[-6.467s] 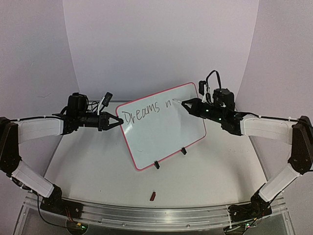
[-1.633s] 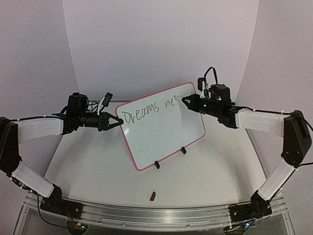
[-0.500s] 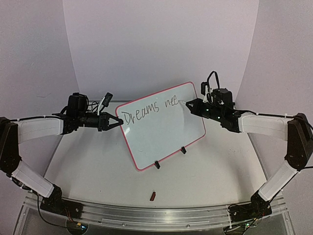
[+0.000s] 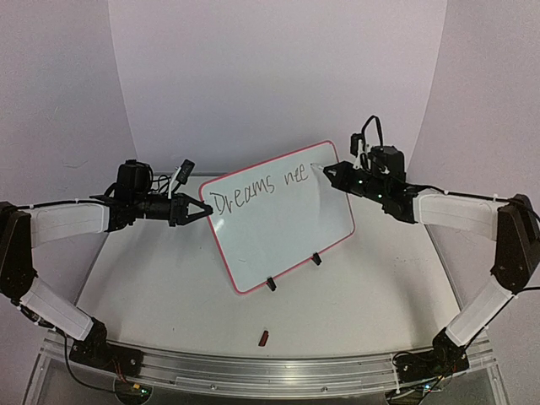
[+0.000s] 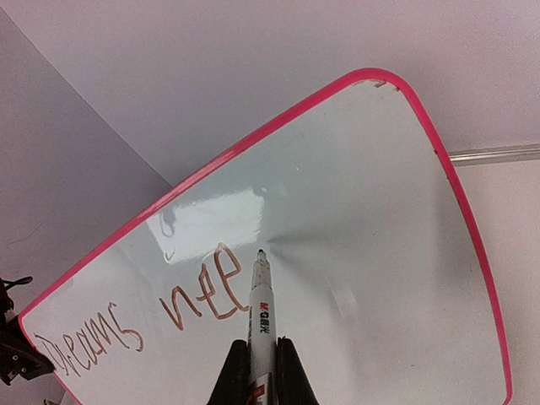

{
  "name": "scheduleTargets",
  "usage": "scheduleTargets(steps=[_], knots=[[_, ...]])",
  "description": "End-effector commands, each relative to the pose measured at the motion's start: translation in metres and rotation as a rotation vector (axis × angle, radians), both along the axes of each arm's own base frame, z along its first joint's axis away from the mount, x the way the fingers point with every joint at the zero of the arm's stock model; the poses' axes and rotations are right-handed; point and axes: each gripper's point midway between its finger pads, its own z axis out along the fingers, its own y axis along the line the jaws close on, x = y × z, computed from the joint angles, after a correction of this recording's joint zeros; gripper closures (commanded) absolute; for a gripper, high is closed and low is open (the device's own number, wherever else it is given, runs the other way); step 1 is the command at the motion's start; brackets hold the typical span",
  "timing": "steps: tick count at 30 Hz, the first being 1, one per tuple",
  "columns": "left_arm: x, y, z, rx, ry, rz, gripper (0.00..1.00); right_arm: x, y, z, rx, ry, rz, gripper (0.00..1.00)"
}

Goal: Write a sentence on the whiteboard

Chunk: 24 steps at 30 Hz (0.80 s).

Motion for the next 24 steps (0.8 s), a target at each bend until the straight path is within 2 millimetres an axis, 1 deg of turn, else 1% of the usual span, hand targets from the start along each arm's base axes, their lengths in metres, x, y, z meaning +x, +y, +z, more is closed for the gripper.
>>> scheduleTargets(steps=[1, 7, 13, 16, 21, 24], knots=[[-0.004, -0.003, -0.010, 0.061, -0.074, -0.028, 1.00, 0.013, 0.003, 0.021, 0.031, -0.053, 0.000, 1.00], [-0.003, -0.003, -0.010, 0.061, -0.075, -0.028, 1.00, 0.014, 0.009, 0.018, 0.033, -0.047, 0.030, 1.00], [-0.004, -0.004, -0.010, 0.061, -0.074, -0.029, 1.00, 0.011, 0.014, 0.015, 0.034, -0.039, 0.066, 1.00], [-0.004, -0.003, -0.011, 0.062, -0.072, -0.029, 1.00, 0.007, 0.013, 0.008, 0.028, -0.025, 0.071, 1.00], [-0.004, -0.004, -0.011, 0.062, -0.073, -0.029, 1.00, -0.002, 0.008, -0.010, 0.011, 0.012, 0.068, 1.00], [-0.004, -0.003, -0.010, 0.062, -0.074, -0.028, 1.00, -0.005, 0.004, -0.015, 0.005, 0.021, 0.057, 1.00]])
